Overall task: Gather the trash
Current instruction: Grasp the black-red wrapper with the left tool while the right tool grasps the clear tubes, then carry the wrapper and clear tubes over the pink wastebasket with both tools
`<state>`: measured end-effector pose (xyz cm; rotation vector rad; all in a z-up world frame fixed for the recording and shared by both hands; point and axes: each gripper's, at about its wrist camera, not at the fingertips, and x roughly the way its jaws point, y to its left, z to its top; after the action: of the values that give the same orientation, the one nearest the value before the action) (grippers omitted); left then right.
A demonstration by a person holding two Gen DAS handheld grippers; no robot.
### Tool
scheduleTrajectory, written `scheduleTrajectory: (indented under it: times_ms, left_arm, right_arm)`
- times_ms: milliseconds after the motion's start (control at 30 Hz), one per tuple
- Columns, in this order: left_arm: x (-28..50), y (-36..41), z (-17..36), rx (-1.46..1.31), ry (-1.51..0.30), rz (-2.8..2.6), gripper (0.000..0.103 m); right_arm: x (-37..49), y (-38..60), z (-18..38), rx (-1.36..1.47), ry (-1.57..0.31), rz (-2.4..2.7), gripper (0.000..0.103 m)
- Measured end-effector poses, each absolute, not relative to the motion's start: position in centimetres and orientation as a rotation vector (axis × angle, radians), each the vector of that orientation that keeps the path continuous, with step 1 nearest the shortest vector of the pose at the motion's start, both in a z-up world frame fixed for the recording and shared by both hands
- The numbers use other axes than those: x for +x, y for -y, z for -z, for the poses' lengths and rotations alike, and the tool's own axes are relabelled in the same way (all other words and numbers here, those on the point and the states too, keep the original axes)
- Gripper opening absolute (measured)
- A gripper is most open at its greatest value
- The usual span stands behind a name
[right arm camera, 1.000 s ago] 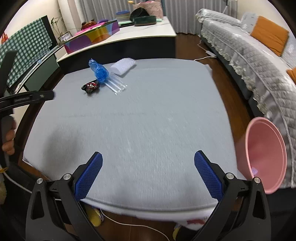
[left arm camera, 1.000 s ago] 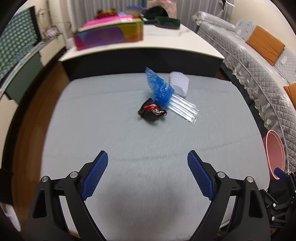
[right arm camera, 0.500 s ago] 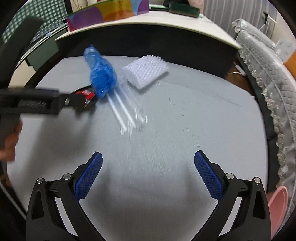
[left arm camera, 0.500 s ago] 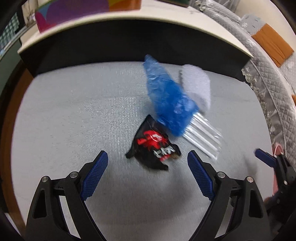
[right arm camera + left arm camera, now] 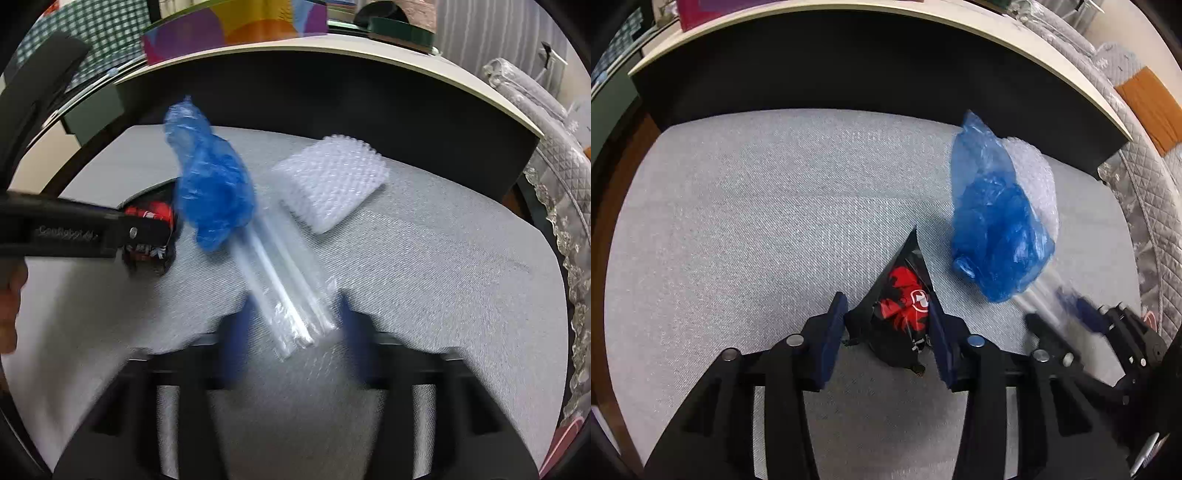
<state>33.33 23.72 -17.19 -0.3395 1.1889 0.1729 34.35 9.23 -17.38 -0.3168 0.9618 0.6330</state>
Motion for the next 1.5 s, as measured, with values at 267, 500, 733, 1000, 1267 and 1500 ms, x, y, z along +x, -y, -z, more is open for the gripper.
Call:
scheduleTrajectory:
  times_ms: [267, 500, 733, 1000, 1267, 1500]
  left_arm:
    - [30.7, -23.4, 15.8, -0.346, -1.175, -0.201, 0.042]
    - [25.8, -20.7, 12.9, -0.243, -1.172, -0.205, 0.042]
    - [19.5, -16.7, 8.5, -0.219, -1.089, -0.145, 0.042]
    - [11.9, -11.5, 7.6, -0.19, -1.052, -0.041, 0.042]
    - [7.2, -7.6, 9.4, -0.175, -1.028, -0.053, 0.042]
    - [5.0, -6.8, 9.9, -0.157, -0.992, -0.107, 0.042]
  right_arm:
    - [31.3, -5.2, 15.4, -0.251, -1.06, -0.629, 0.008]
    - [26.1, -0.5, 10.8, -0.211, -1.02, -0.654, 0.008]
    - [21.3, 3.3, 6.7, -0.177, -0.97, -0.628, 0.008]
    - [14.2, 8.9, 5.9, -0.147, -0.914, -0.556, 0.008]
    - [9.9, 11.9, 8.2, -0.105, -0.919, -0.511, 0.008]
    - [7.9, 11.6, 9.2, -0.131, -0.912, -0.534, 0.008]
